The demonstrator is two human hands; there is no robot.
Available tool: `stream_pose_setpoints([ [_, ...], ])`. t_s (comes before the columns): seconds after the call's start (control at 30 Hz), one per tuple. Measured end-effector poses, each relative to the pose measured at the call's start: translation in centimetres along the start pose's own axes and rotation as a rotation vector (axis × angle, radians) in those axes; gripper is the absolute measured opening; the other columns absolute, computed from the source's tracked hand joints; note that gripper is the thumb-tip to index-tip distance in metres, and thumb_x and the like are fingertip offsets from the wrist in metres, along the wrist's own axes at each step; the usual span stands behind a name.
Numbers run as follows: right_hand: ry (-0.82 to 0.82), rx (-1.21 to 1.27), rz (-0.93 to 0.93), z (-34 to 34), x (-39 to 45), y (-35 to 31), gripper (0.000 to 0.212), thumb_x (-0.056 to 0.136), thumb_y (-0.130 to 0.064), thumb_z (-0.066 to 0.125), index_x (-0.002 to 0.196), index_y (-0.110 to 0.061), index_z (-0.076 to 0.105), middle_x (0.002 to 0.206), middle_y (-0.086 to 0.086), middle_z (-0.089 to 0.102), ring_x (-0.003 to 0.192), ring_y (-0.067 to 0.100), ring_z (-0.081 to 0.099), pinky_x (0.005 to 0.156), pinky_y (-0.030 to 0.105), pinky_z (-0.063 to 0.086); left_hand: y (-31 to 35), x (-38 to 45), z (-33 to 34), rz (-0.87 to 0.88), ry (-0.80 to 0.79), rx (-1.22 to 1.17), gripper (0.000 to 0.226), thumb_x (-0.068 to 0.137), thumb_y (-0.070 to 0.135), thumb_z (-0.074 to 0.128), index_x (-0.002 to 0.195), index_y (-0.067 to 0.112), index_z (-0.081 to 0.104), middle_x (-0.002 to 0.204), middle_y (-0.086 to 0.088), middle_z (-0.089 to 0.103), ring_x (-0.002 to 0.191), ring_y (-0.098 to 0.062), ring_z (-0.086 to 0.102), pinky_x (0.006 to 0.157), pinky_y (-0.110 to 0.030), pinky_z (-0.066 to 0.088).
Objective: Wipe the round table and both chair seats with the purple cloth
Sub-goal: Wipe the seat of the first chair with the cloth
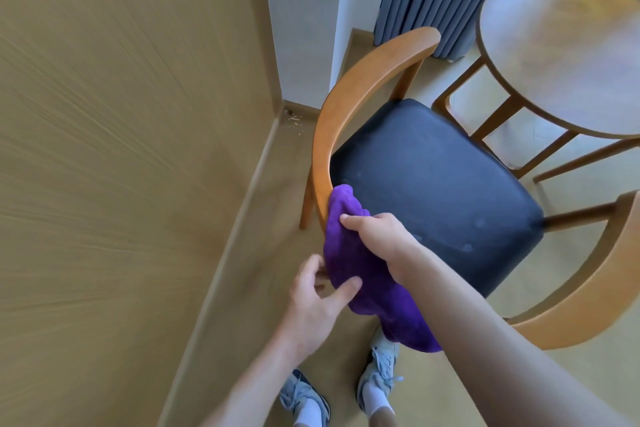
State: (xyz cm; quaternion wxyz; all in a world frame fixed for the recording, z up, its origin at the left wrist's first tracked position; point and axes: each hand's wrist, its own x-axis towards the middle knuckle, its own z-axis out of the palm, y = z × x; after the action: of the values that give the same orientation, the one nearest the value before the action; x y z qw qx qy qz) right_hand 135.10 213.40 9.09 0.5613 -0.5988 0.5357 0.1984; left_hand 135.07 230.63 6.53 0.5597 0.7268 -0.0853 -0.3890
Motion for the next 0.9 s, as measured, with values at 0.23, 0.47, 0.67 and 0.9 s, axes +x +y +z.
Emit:
stream_pose_setpoints([
  [0.23,-0.139,0.281,-0.074,-2.8,1.6,0.9,0.022,0.092,-0.014,0.069,0.110,-0.001,0.073,0.101,0.018,0.078,0.099,0.038,0.074,0.099,0.055,0.055,1.6,2.9,0.4,-0.028,0.285,-0.032,0.010,0.098,0.008,0.063,0.096,0.012,0.055,0.088,-0.004,0.070,0.080,-0.019,0.065,0.071,-0.026,0.051],
  [0.47,-0.107,0.253,-0.179,-2.5,2.6,2.5,0.018,0.091,-0.031,0.073,0.102,-0.016,0.075,0.090,0.005,0.080,0.088,0.027,0.077,0.088,0.051,0.062,4.3,5.6,2.6,-0.190,0.701,0.288,0.045,0.088,0.047,0.072,0.114,0.021,0.048,0.121,0.003,0.048,0.106,-0.016,0.049,0.093,-0.035,0.044],
  [0.67,-0.262,0.537,0.029,-4.8,2.8,3.6,0.030,0.098,-0.028,0.059,0.104,-0.001,0.071,0.096,0.019,0.070,0.090,0.031,0.064,0.082,0.044,0.053,5.8,4.9,8.2,-0.345,0.535,0.162,0.067,0.105,0.040,0.048,0.159,0.010,0.022,0.160,-0.010,0.038,0.144,-0.027,0.041,0.117,-0.034,0.030],
  [0.9,-0.297,0.416,-0.212,-6.6,5.2,1.5,0.010,0.097,-0.013,0.061,0.095,-0.012,0.072,0.079,-0.003,0.066,0.076,0.015,0.062,0.069,0.030,0.056,6.5,11.1,4.8,-0.369,0.507,0.370,0.058,0.108,0.043,0.040,0.156,0.010,0.033,0.157,-0.012,0.045,0.140,-0.031,0.046,0.112,-0.036,0.036],
])
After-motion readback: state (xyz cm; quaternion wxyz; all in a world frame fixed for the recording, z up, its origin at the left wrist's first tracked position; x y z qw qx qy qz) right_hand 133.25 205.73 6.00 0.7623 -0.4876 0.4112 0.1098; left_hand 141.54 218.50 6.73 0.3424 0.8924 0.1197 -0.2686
